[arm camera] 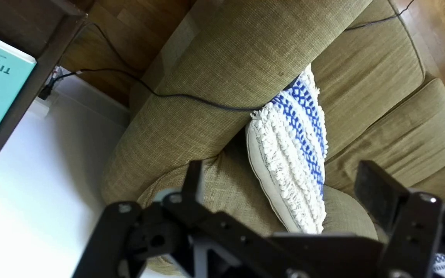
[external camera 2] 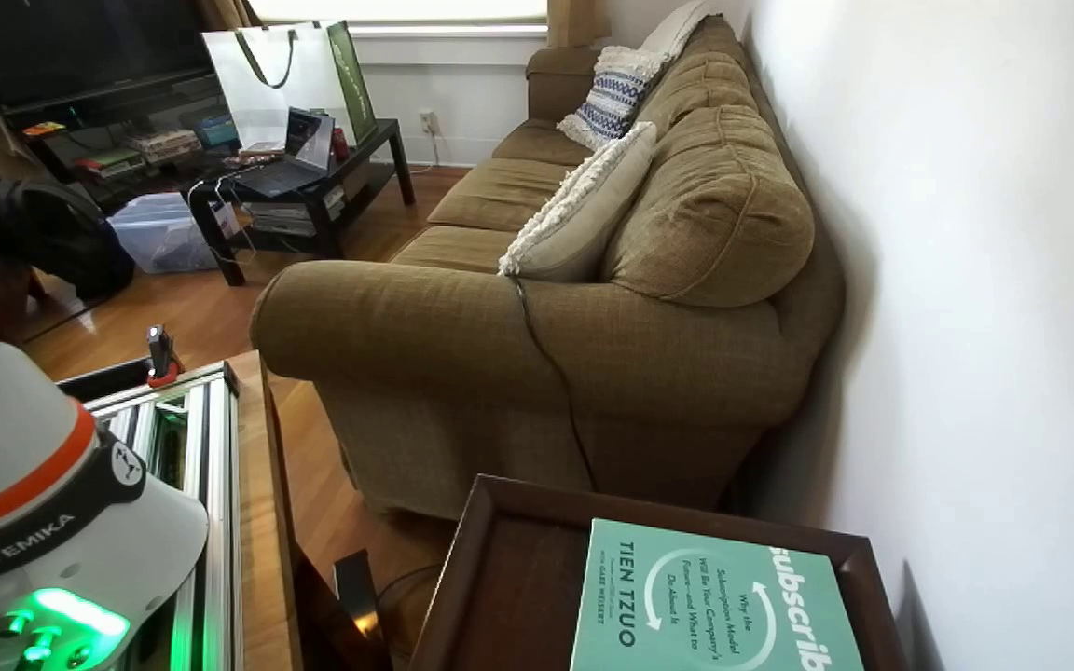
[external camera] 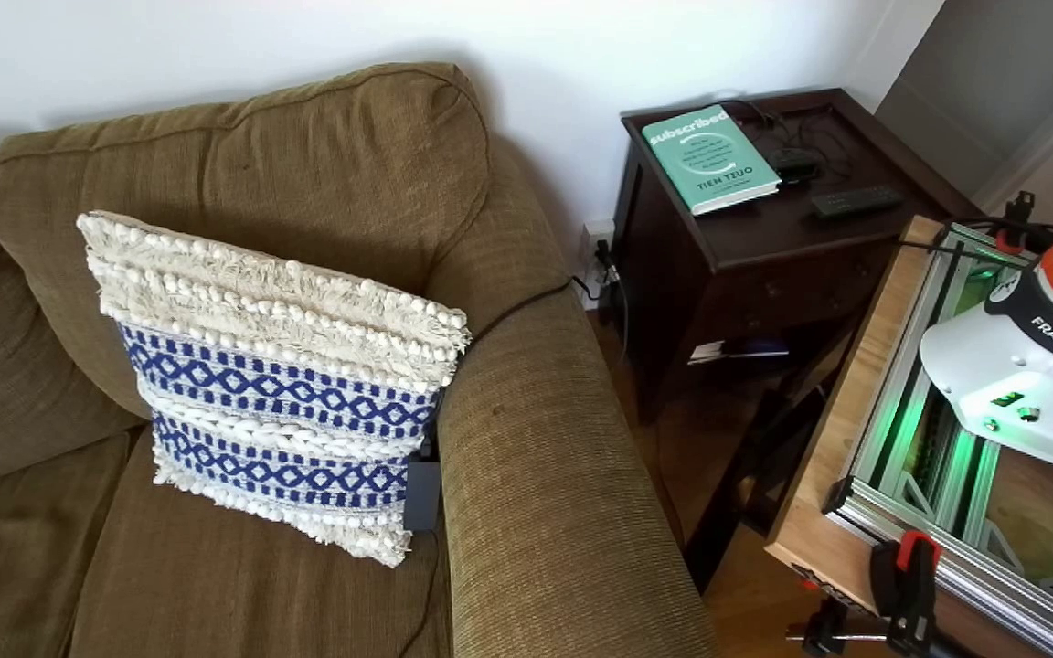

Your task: Put the blue book on the pillow

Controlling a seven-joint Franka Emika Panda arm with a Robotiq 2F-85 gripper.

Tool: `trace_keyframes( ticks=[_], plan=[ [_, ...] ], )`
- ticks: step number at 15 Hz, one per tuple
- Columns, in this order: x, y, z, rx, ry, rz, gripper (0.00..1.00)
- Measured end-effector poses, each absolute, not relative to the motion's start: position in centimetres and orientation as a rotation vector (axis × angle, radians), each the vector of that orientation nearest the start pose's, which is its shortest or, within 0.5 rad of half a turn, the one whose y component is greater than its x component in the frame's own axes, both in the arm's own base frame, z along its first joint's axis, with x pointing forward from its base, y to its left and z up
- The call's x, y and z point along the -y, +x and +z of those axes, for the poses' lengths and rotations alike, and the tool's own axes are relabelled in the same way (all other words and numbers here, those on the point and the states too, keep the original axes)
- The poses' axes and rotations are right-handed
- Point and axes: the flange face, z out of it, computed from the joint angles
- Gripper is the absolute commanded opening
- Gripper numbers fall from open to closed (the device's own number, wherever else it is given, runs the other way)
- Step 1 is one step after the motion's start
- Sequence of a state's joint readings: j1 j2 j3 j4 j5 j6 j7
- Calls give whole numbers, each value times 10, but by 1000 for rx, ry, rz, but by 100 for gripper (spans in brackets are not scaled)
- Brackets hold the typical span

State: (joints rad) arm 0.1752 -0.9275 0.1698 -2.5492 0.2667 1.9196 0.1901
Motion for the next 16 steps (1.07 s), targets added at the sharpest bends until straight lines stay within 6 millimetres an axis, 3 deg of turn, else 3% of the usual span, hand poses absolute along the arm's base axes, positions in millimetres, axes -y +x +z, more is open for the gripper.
trace_keyframes(
  ticks=[3, 9, 12, 16],
  plan=[
    [-104, 307, 550, -73, -2922, -428, 100],
    [-32, 367, 460, -376, -2896, -406, 100],
    [13, 380, 418, -516, -2885, -363, 100],
    [73, 379, 369, -614, -2863, -242, 100]
  ],
)
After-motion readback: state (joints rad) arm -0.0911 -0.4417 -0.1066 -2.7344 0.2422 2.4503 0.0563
